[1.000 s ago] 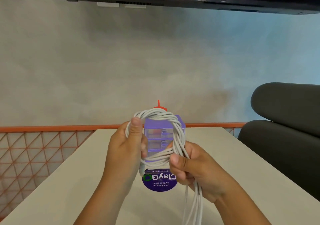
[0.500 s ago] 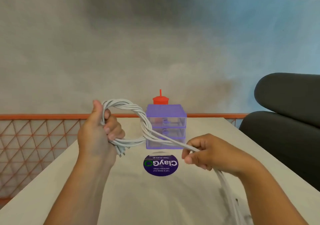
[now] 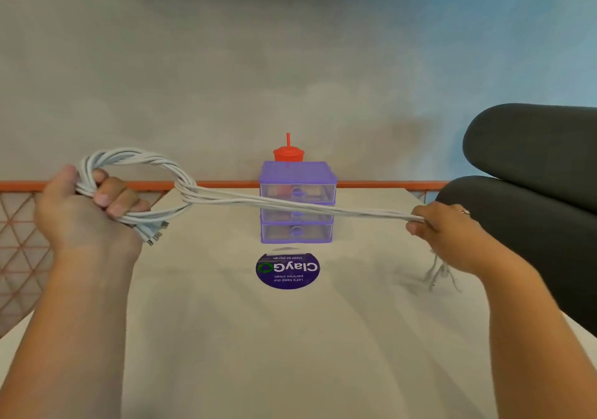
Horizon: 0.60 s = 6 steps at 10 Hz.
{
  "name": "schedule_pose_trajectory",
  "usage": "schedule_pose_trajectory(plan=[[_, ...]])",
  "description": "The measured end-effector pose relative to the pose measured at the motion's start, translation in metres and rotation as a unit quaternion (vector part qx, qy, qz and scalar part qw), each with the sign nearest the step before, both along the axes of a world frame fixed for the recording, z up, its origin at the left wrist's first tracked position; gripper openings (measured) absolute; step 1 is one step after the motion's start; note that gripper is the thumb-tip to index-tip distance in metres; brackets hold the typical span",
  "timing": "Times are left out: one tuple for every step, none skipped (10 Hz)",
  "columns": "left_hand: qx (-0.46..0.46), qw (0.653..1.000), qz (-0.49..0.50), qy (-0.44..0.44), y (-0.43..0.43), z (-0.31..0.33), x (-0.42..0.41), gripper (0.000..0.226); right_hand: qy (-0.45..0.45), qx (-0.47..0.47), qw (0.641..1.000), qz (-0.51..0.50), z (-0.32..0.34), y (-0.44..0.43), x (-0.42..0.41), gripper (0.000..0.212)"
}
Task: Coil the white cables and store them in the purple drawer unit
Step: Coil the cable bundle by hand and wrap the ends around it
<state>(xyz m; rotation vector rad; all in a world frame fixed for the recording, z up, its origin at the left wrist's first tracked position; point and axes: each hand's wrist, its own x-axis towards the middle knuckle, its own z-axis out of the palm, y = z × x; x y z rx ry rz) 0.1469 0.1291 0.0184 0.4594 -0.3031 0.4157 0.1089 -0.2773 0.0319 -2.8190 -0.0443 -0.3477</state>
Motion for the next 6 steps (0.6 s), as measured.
schedule_pose_trajectory(plan=[[0.035, 0.993, 0.056, 0.094, -0.026, 0.024, -0.041, 0.035, -0.068, -0.124, 0.986, -0.094, -0.026, -0.002, 0.02, 0.023], [0.084, 0.99, 0.071, 0.084, -0.034, 0.025, -0.035, 0.047, -0.127, -0.031, 0.981, -0.142, -0.04, 0.002, 0.03, 0.024], [0.085, 0.99, 0.074, 0.08, -0.039, 0.026, -0.039, 0.045, -0.096, 0.037, 0.977, -0.186, -0.053, 0.002, 0.034, 0.026], [0.101, 0.989, 0.072, 0.082, -0.036, 0.026, -0.037, 0.043, -0.061, 0.082, 0.972, -0.213, -0.073, -0.003, 0.036, 0.031], [0.097, 0.989, 0.073, 0.087, -0.041, 0.029, -0.039, 0.043, -0.059, 0.102, 0.964, -0.24, -0.088, -0.013, 0.037, 0.023], [0.107, 0.988, 0.071, 0.086, -0.048, 0.034, -0.042, 0.041, -0.09, 0.145, 0.95, -0.262, -0.091, -0.02, 0.036, 0.013]])
